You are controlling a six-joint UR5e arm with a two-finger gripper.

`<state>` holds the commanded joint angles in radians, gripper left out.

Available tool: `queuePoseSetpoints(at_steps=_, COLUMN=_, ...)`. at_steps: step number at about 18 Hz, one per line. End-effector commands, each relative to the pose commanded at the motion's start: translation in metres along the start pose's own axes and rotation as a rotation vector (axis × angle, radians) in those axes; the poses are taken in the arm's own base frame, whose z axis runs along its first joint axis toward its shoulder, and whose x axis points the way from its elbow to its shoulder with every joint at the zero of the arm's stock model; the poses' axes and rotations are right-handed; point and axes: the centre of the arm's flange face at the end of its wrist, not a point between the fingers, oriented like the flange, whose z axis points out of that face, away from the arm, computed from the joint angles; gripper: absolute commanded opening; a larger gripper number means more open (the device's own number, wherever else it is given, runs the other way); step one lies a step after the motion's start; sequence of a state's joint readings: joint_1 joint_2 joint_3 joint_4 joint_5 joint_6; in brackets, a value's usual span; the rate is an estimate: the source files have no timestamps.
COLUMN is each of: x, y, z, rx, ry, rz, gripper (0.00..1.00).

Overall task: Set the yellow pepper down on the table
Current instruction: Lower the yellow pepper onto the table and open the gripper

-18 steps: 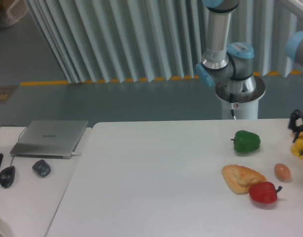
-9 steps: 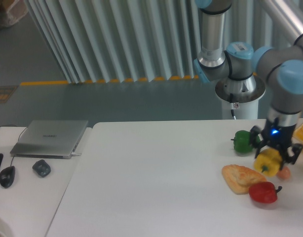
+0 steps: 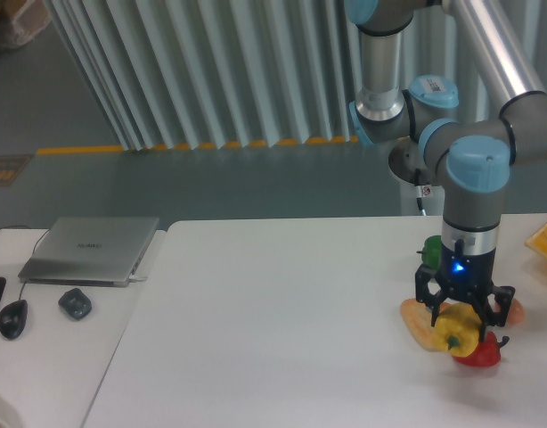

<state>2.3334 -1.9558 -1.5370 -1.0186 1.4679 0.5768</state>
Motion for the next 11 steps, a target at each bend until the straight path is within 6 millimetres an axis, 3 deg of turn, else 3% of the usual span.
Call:
queuePoseSetpoints(at_steps=3, x=0.038, y=-0.008, z=0.013, rx=-0.063, ry=-0.048, rz=0.051, gripper=0.53)
queuePoseSetpoints(at_steps=11, x=0.095, y=-0.012, z=0.032, rx=-0.11, ry=-0.049, rz=0.106, gripper=0.52)
